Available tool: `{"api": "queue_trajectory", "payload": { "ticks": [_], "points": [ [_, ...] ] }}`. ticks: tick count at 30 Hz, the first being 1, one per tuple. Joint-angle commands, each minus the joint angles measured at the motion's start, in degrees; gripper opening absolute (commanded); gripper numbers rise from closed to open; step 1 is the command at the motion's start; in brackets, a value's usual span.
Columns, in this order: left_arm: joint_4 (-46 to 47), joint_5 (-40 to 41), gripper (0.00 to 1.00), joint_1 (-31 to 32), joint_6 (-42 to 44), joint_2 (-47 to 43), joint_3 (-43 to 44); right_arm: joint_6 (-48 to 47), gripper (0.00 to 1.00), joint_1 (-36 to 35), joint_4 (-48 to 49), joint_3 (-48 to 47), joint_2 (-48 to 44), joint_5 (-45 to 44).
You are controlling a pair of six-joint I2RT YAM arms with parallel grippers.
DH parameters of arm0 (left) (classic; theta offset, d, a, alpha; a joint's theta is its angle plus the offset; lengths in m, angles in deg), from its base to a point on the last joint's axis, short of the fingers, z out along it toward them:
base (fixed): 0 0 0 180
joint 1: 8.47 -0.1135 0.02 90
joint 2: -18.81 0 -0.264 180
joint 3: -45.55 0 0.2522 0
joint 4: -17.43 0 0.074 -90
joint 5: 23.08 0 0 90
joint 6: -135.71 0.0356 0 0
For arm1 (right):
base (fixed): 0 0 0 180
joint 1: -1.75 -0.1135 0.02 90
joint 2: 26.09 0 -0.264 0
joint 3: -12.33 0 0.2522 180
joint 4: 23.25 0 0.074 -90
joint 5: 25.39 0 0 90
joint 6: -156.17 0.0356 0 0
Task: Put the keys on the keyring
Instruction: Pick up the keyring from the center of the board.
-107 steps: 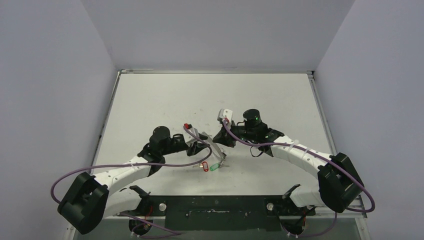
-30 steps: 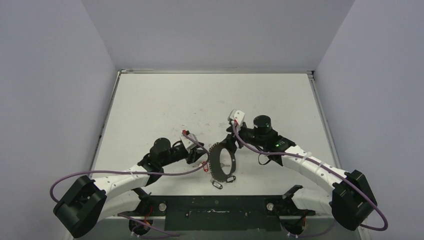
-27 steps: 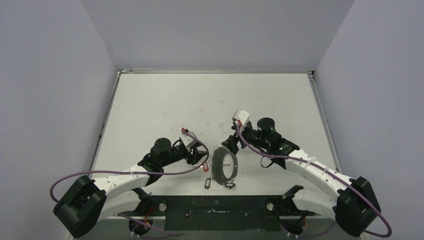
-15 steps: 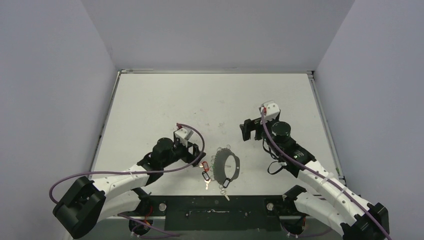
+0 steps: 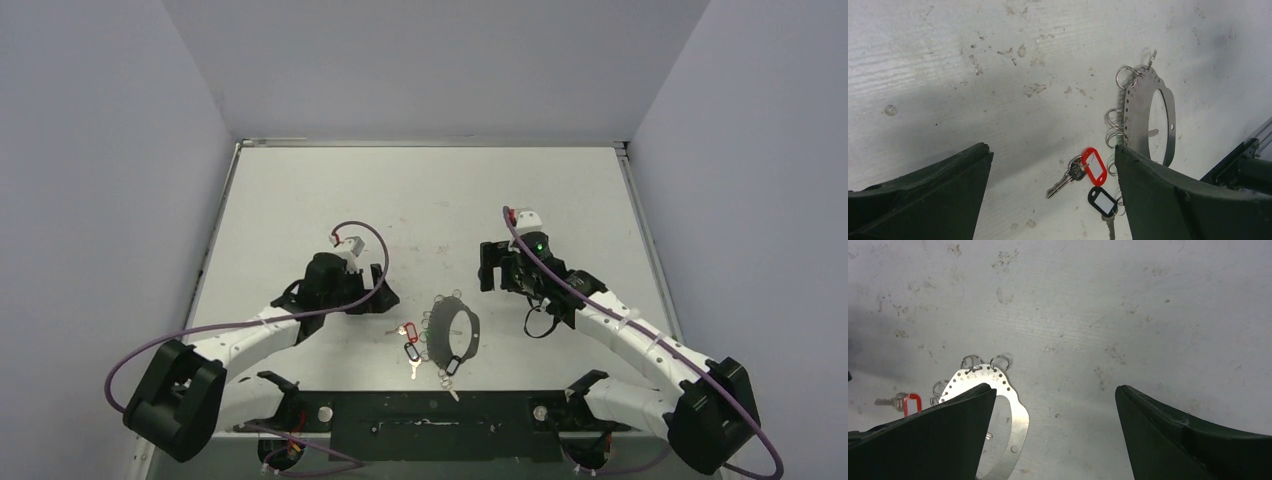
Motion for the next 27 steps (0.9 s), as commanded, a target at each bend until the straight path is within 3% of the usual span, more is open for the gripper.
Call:
{"api": "queue_trajectory", "payload": {
  "ticks": [1,14,27],
  "points": [
    [-5.85,-8.17,0.9,-2.83,-4.38,4.64,4.95,3.18,0.92,-2.07,1.27,1.01,1.41,6.22],
    [-3.59,-15.77,0.78,-3.14,-6.9,13.78,8.75,4.64,0.68,-8.05,3.77,-3.32,13.67,6.25],
    [-3.33,-16.23,0.76,-3.13,-7.06,13.61,9.78,-2.46,0.5,-12.46,-0.73,-17.56,28.51,3.02]
  ]
}}
